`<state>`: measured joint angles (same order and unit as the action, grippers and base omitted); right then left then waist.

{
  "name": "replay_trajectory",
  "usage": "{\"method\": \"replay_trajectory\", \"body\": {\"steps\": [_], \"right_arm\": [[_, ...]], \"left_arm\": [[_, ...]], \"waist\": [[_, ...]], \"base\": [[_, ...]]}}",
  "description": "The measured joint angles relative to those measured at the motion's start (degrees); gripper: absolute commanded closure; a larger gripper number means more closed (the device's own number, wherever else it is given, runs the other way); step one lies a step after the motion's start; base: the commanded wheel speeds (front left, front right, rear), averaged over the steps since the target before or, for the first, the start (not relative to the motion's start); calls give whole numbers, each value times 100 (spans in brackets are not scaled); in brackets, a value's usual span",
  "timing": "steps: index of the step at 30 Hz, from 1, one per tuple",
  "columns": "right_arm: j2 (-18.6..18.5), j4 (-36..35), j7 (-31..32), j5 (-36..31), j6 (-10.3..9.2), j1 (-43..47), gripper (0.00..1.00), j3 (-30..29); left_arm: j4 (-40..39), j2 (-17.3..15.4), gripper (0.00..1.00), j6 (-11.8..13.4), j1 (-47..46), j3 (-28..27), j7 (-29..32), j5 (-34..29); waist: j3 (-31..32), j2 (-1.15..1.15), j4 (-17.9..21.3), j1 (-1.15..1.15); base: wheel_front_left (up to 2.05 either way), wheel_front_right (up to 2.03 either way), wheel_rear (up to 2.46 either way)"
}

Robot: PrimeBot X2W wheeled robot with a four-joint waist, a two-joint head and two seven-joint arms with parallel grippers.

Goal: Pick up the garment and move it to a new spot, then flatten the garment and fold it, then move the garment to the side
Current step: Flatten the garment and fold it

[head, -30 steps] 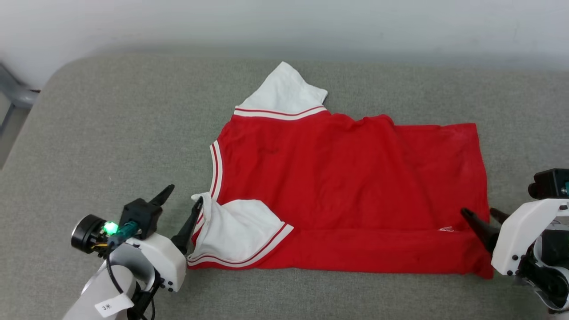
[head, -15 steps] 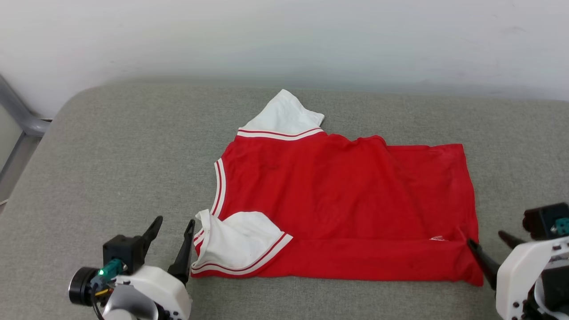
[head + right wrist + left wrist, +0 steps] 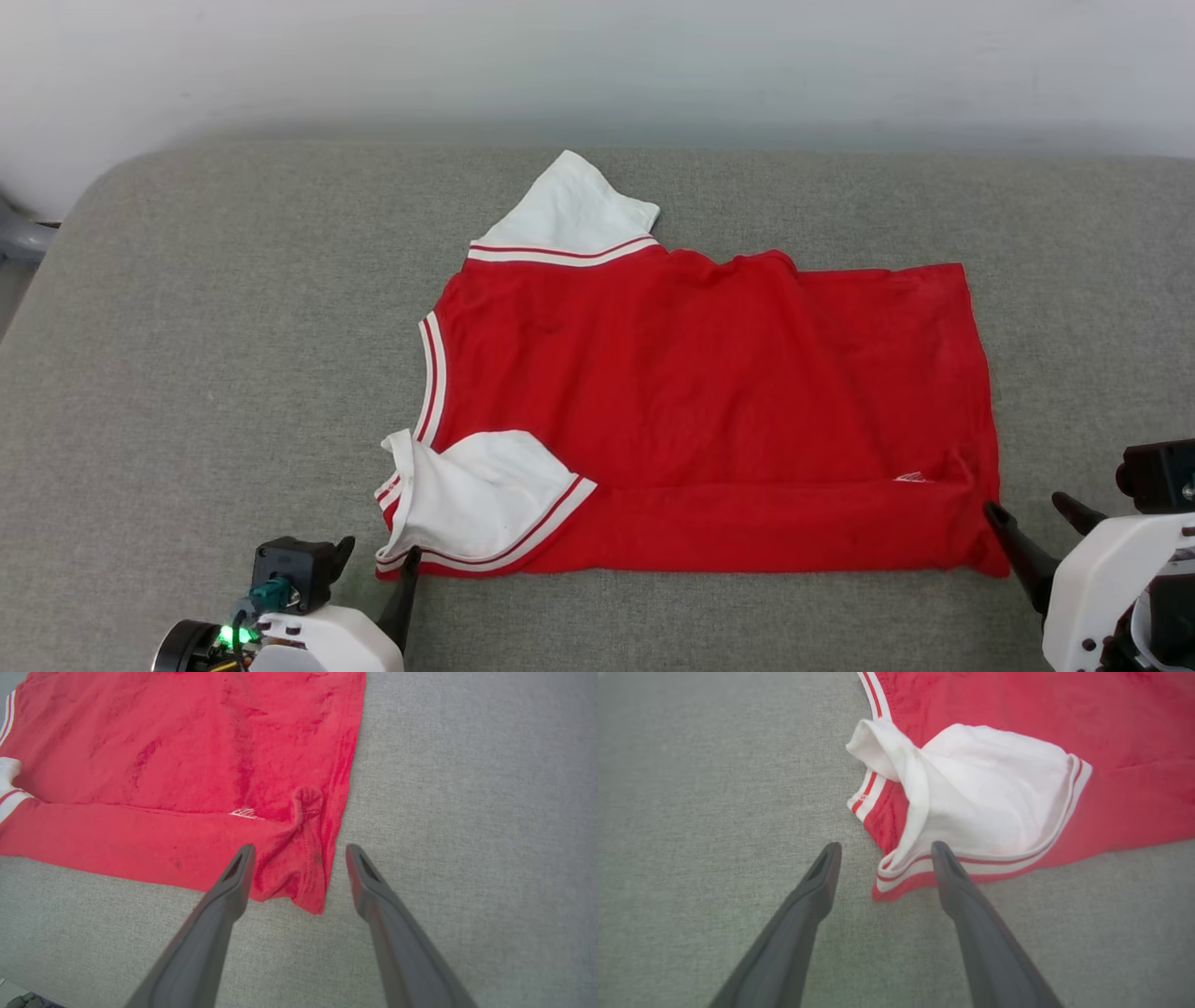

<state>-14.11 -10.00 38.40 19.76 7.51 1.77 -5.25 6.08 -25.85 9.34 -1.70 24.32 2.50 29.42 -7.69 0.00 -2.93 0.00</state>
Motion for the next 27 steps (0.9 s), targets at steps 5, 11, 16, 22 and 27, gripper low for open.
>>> {"method": "replay_trajectory", "body": {"steps": [5, 11, 16, 22, 27], "right_arm": [[25, -89, 22, -2, 0, -8, 0, -4], [21, -132, 23, -12, 1, -74, 0, 10], [-3, -155, 70, -20, 0, -130, 0, 4], [-67, -112, 105, -172, 1, -128, 0, 12], [-214, 122, 248, -449, 1, -73, 0, 51]], "left_arm": [[175, 5, 0, 77, -59, 27, 144, 11], [500, 94, 0, 101, -248, -22, 166, 77], [762, 122, 0, 129, -400, 49, 390, 113], [839, 196, 100, 25, -475, 143, 504, 182], [804, 263, 100, 32, -347, 107, 382, 304]], "waist": [[-156, 0, 56, 0], [-367, 0, 116, 0], [-485, 0, 135, 0], [-431, 0, 94, 0], [-259, 0, 24, 0]], "base": [[0, 0, 0], [0, 0, 0], [0, 0, 0], [0, 0, 0], [0, 0, 0]]}}
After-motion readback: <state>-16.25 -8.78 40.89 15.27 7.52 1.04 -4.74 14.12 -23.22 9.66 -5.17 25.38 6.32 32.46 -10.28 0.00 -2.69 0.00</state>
